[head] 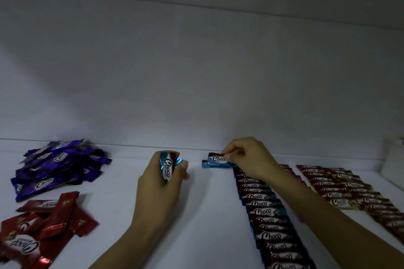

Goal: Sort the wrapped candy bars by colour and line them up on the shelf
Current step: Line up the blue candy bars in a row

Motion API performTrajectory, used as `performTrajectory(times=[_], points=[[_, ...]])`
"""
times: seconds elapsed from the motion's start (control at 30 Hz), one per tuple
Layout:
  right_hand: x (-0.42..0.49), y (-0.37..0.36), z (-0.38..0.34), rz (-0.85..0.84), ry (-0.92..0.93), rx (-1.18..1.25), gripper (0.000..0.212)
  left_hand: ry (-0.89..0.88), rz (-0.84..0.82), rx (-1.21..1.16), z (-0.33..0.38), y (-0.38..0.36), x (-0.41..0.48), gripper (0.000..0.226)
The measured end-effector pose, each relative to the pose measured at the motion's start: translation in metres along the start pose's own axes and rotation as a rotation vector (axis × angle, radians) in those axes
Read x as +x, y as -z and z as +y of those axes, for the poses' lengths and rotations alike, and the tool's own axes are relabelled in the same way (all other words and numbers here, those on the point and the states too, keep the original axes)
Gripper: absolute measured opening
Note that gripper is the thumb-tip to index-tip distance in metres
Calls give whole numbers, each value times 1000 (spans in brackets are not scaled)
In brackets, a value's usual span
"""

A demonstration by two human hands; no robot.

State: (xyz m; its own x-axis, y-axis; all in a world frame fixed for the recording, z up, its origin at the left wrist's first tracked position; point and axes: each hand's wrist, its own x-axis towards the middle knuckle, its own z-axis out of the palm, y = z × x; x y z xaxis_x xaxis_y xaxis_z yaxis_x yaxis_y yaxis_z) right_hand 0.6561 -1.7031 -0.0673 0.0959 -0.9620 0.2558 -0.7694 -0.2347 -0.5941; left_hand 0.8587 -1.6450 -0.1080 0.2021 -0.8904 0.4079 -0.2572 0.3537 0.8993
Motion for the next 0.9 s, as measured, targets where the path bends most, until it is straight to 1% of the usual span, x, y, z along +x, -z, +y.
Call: performTrajectory(times=[0.13, 0.23, 0.27, 0.37, 0.53, 0.77, 0.9], points=[[-3, -11, 5, -36, 43, -27, 13, -6, -29, 40, -1, -2, -2, 8], [-5, -19, 9, 44, 162, -261, 26, 10, -26, 46, -2, -2, -1, 9], [-5, -19, 10, 57, 195, -309, 27, 12, -29, 46, -2, -2, -1, 9], [-5, -20, 7, 3, 246, -379, 24, 1, -49, 55, 0, -2, -2, 7], [-6, -22, 11, -45, 272, -586, 31, 4, -55, 39, 2, -3, -3, 6], [-4, -23, 11, 116, 264, -563, 20, 8, -64, 53, 1, -3, -3, 7], [-3, -25, 12, 117, 249, -545, 19, 11, -68, 65, 1, -2, -3, 7]])
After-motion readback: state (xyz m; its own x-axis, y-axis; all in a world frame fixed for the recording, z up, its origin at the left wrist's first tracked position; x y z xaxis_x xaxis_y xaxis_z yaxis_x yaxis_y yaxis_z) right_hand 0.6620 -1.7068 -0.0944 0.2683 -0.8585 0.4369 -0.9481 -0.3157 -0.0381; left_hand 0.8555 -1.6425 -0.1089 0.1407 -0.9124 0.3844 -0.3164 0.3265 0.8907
